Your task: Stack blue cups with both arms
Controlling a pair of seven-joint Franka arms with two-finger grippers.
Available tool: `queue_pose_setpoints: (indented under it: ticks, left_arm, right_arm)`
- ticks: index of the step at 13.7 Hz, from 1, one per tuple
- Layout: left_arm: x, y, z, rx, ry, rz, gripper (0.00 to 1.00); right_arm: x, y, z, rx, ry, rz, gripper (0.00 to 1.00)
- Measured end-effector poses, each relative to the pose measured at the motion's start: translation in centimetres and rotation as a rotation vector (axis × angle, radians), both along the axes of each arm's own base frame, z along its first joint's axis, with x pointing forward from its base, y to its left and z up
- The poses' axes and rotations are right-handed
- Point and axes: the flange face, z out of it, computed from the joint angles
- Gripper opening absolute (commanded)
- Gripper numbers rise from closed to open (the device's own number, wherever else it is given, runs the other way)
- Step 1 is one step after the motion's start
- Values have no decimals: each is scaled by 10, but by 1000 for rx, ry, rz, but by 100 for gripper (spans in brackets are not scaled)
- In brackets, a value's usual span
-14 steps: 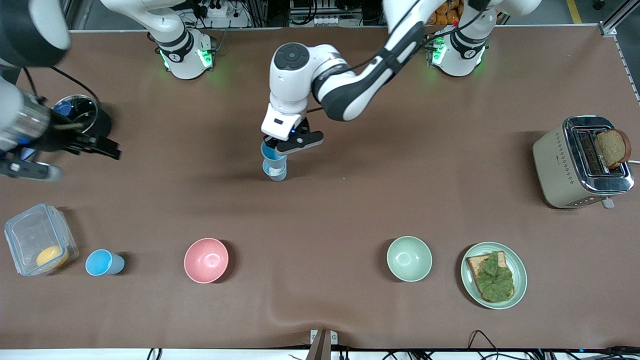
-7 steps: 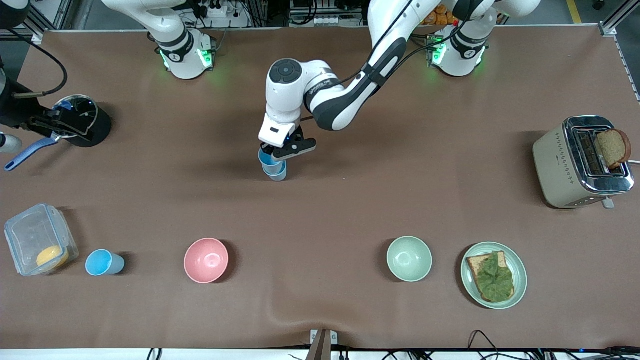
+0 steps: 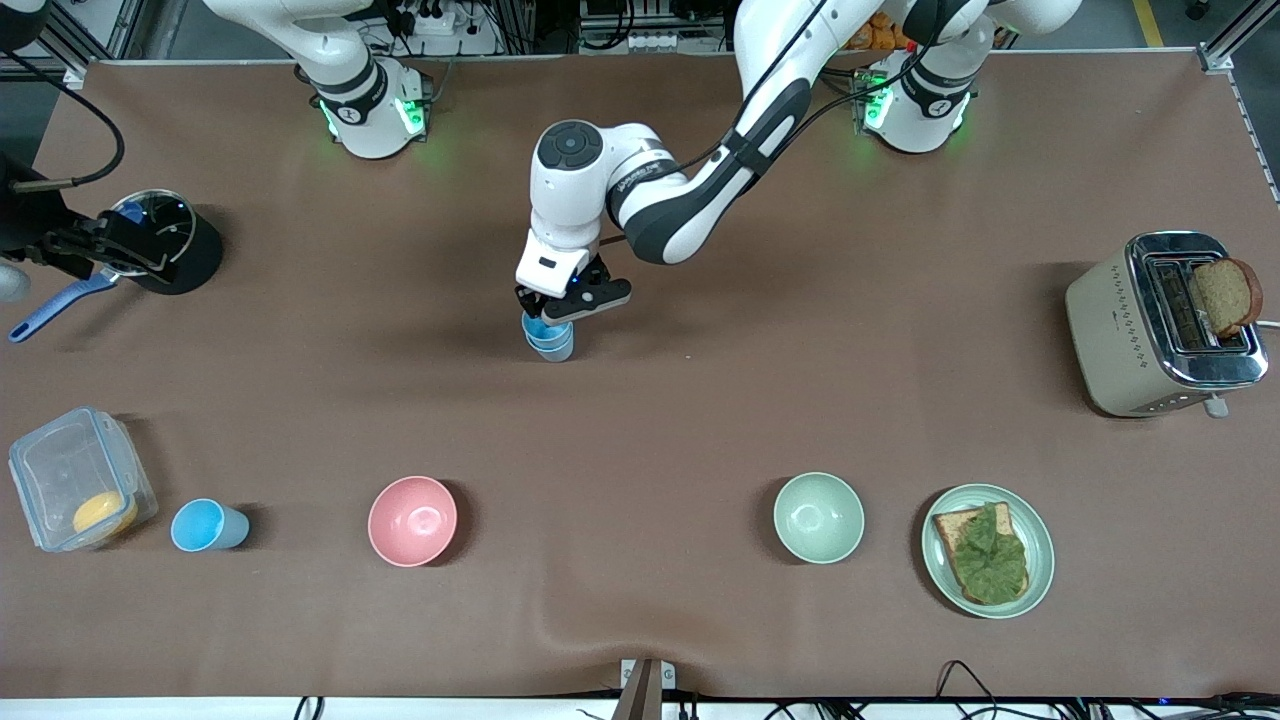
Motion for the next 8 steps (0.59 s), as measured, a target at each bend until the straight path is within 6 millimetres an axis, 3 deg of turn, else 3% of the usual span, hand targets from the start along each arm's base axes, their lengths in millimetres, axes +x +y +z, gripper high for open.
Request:
queue_pose_setpoints:
  ticks: [1,3,5,8]
  left_arm:
    - [16,14,25,22,-15,21,100]
    - [60,69,97,102,-51,8,100]
    - [102,149,168,184,-56,-32,100]
    - [143,262,230,277,-36,-115,100]
  right_arm:
    - [0,1,0,-9,-1,4,100]
    - [0,5,0,-21,-3,16,100]
    - [0,11,0,-24,-3,26,100]
    - [0,11,0,-27,-4,27,100]
